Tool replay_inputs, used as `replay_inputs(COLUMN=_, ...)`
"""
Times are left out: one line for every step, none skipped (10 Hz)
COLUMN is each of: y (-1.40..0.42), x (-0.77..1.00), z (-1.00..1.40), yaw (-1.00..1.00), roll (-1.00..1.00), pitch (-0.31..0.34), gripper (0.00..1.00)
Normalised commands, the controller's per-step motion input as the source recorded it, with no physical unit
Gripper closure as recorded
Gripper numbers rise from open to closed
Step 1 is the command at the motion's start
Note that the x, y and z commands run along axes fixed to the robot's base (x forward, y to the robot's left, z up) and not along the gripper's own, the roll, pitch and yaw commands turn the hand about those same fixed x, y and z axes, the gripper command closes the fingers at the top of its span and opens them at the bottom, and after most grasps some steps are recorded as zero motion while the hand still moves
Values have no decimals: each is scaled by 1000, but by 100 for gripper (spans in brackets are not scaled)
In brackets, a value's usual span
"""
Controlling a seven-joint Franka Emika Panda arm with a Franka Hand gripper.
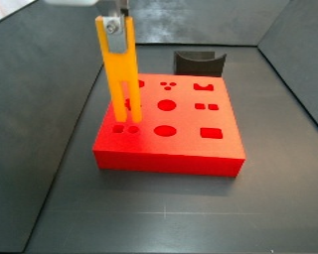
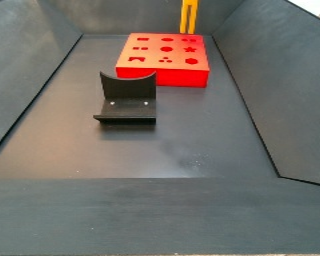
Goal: Pick up the square-circle object. Move up. Move to above the board. Insert the square-circle object.
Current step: Insert the square-circle object.
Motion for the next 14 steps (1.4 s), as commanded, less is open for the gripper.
replay_inputs(y=31, x=-9, z=-246, yaw=86, roll=0, pitch=0, gripper=100)
replay_inputs(y=43, x=0, z=-234, yaw=123, roll=0, pitch=-10, gripper=100)
replay_inputs(y=54, x=0, z=-217, yaw=140, roll=0, pitch=-16, gripper=100)
replay_inputs(y=51, x=0, z=-223, yaw=143, roll=0, pitch=-4, gripper=100)
replay_inputs(y=0, x=-31, z=-180, yaw=6, roll=0, pitch=0, gripper=100)
replay_inputs(y=0, x=-11, z=-134, yaw=0, roll=0, pitch=0, gripper=100)
replay_inputs(y=-6, x=0, z=-103, yaw=43, roll=0, pitch=0, gripper=100)
replay_inputs(y=-23, x=0, z=-97, yaw=6, roll=0, pitch=0, gripper=100)
replay_inputs(y=-91, x=-11, z=-60, yaw=0, roll=0, pitch=-3, gripper=100)
replay_inputs(y=-109, x=0, z=-43, yaw=0, roll=0, pitch=-34, gripper=100)
replay_inputs(y=-100, x=0, z=-46, yaw=0, roll=0, pitch=-61, gripper=100)
replay_inputs(y=-89, x=0, z=-40, yaw=0, roll=0, pitch=-73, gripper=100)
replay_inputs(y=0, x=6, z=-114, yaw=14, roll=0, pitch=-71, gripper=100)
replay_inputs(y=0, x=111, z=-140, yaw=23, roll=-4, pitch=-44, gripper=100)
